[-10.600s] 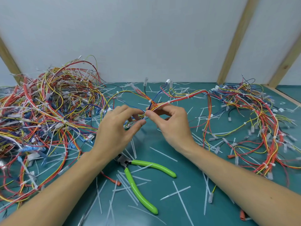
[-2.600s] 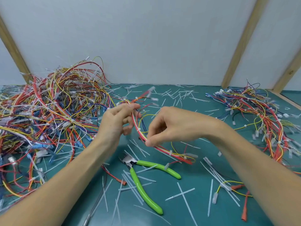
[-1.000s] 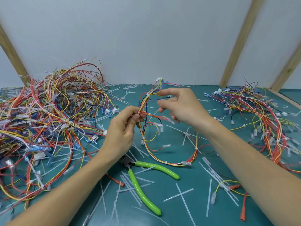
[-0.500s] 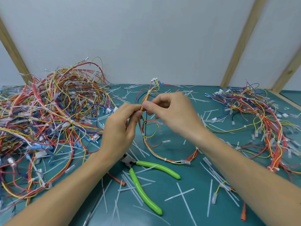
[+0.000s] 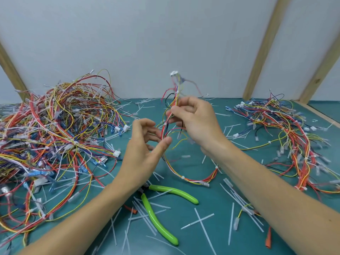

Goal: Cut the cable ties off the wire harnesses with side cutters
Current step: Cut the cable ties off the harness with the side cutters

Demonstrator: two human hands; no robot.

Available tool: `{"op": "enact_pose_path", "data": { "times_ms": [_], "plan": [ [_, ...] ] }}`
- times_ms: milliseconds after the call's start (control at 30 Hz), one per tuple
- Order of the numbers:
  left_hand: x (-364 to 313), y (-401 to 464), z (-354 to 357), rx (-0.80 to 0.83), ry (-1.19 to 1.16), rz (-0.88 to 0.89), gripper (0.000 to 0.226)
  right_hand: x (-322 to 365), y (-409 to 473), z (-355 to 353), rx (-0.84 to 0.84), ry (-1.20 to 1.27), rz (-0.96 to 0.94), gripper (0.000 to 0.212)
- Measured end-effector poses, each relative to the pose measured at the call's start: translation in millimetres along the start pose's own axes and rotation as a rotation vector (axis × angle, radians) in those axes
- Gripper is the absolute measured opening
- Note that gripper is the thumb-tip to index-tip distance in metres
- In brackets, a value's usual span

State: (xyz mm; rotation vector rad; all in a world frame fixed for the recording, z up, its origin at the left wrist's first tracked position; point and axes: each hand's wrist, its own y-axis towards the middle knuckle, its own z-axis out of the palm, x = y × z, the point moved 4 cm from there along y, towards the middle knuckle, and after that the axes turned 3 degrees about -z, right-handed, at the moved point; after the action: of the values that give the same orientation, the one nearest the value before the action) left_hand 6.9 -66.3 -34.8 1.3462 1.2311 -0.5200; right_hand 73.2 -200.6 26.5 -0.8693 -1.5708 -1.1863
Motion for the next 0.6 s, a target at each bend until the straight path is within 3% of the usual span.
{"op": "enact_pose_path", "data": {
  "times_ms": [167, 267, 400, 500, 600],
  "plan": [
    [7.5, -5.9, 18.4, 0.281, 0.237, -0.043, 0.007, 22.8, 11.4, -21.9, -0.107, 0.146, -0.131, 0.015],
    [-5.2, -1.0, 30.0, 0.391, 0.284, -0.021, 0.009, 28.4, 22.5, -47.6, -0.207, 0.094, -0.173, 0.016],
    [-28.0, 11.8, 60.2, 0.540, 0.436, 0.045, 0.011, 18.9, 51.7, -93.5, -0.404, -0.288, -0.156, 0.018],
    [-49.8, 12.5, 98.6, 0.599, 0.508, 0.082, 0.019, 8.0, 74.5, -131.0, -0.460, -0.577, -0.106, 0.015],
    [-81.5, 6.6, 145.3, 0.649, 0.404, 0.153, 0.023, 1.1, 84.0, -169.0, -0.466, -0.902, -0.047, 0.028]
  ]
}}
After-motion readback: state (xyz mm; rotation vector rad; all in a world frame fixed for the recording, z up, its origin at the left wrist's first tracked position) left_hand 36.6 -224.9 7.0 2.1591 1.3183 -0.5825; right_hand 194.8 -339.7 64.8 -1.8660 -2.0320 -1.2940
